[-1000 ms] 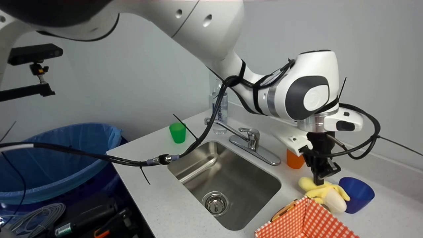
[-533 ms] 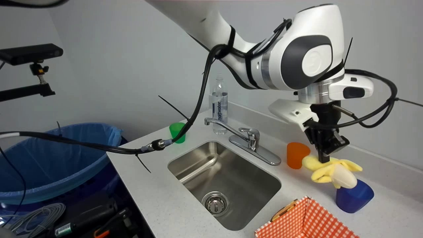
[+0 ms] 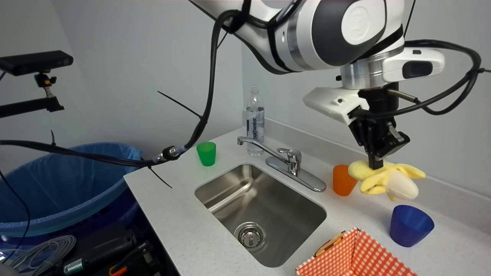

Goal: Move the basket to the right then place the banana in the basket

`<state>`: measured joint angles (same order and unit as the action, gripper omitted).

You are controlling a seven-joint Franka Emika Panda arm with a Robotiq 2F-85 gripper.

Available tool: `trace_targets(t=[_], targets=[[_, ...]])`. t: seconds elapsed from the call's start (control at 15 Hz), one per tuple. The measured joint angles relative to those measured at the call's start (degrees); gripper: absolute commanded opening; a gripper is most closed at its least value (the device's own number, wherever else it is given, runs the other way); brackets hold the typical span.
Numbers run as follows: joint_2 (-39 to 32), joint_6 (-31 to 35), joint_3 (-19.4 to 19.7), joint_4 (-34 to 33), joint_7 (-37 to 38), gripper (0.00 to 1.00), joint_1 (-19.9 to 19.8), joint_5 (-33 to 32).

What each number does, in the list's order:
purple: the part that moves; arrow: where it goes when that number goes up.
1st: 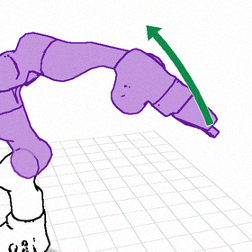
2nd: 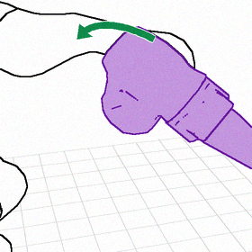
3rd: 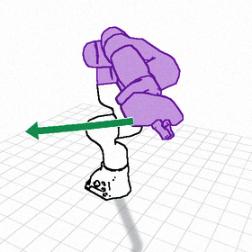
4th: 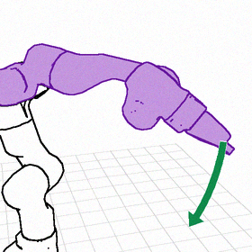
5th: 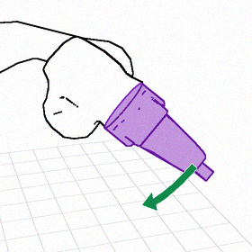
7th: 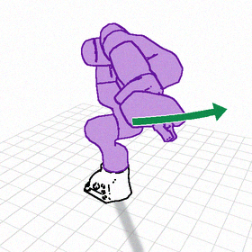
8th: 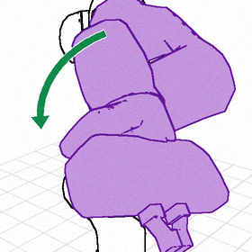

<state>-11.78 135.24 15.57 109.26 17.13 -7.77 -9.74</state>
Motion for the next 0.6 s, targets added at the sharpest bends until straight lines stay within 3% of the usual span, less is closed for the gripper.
trace_targets(t=[0.6], targets=[[10.88, -8.02, 0.95, 9.82, -0.31, 0.0, -3.95, -3.8]])
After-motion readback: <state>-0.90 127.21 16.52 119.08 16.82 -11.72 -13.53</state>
